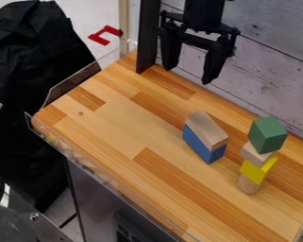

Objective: Put the green cube on top of the wooden rectangular block

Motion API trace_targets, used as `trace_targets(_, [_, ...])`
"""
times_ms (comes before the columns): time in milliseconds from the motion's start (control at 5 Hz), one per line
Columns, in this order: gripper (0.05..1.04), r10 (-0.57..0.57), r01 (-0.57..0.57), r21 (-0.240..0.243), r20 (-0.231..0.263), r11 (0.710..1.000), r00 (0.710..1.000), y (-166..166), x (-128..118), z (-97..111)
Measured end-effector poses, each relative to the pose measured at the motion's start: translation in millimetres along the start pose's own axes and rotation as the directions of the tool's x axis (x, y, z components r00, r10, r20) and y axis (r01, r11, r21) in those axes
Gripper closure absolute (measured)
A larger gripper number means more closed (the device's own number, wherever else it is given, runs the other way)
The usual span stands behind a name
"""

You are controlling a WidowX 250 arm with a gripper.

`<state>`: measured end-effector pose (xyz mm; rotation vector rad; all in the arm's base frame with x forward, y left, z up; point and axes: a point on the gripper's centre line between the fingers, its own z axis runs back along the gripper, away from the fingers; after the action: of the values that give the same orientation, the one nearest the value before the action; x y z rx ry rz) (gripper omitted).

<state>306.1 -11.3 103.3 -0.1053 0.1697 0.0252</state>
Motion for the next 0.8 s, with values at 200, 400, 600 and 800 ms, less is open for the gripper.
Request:
trace_targets(200, [0.085,0.003,-0.003,-0.003,-0.040,1.000,0.999,0,-1,-11])
trace_targets(400, [0.085,-0.034,0.032,-0.029,-0.057,0.999,0.998,-12,-7,-17])
trace_targets(600, [0.085,-0.091,0.090,-0.027,-0.036,0.996,0.995,-29,-14,-11])
trace_targets(800, [0.085,-0.137,0.136,-0.027,-0.014,0.990,0.991,-40,-18,-6])
